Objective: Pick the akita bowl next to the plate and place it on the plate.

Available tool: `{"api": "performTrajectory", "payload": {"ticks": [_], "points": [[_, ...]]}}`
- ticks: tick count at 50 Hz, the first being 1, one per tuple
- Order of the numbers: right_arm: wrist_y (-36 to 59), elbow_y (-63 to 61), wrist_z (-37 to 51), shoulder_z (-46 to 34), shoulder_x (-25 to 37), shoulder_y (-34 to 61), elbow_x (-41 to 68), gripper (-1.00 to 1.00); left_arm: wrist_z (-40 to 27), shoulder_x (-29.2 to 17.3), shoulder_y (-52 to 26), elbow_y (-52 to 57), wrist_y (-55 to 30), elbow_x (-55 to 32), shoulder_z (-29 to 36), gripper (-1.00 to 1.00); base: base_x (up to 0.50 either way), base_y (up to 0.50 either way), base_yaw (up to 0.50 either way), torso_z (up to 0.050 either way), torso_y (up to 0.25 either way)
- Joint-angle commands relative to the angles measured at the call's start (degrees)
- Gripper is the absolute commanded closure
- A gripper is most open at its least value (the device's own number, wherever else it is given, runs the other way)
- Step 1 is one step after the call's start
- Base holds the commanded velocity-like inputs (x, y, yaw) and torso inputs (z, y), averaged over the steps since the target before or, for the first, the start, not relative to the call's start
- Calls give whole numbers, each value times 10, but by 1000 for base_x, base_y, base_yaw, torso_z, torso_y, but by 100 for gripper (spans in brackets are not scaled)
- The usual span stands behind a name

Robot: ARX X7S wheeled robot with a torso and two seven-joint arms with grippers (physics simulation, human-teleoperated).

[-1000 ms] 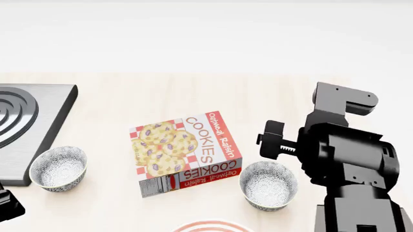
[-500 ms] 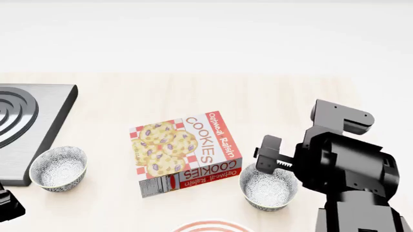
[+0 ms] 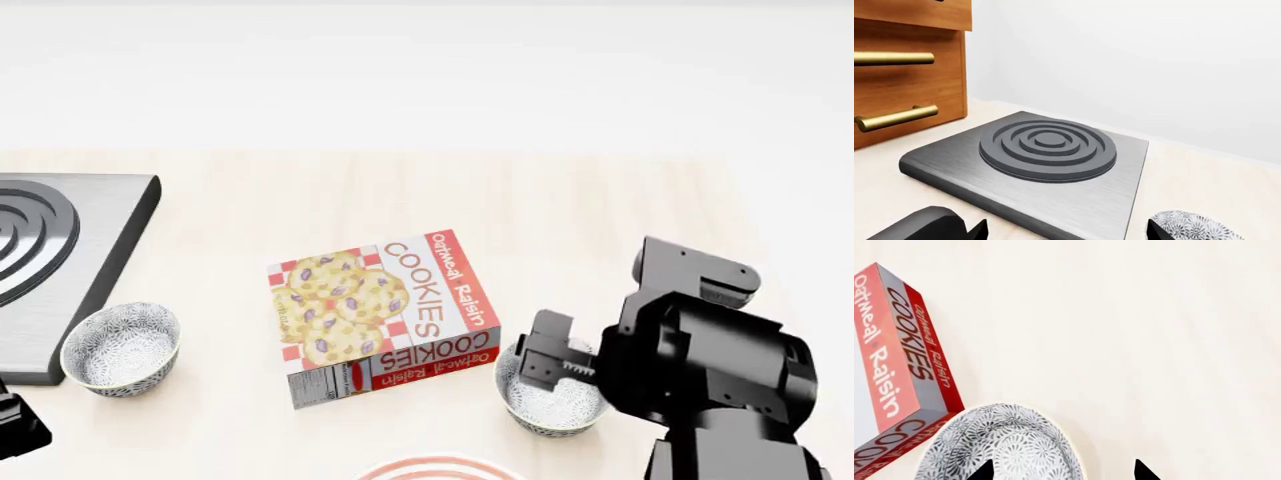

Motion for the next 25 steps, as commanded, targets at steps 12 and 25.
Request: {"api": "performTrajectory", "payload": {"ticks": [12, 25], "points": [[16, 1, -8, 68, -3, -9, -51, -100, -1, -1, -4, -11, 8, -1, 4, -100, 0, 0, 0, 0, 0], [20, 1, -7, 97, -3, -14, -75, -100, -4, -3, -1, -2, 3, -3, 6, -100, 0, 0, 0, 0, 0]]}}
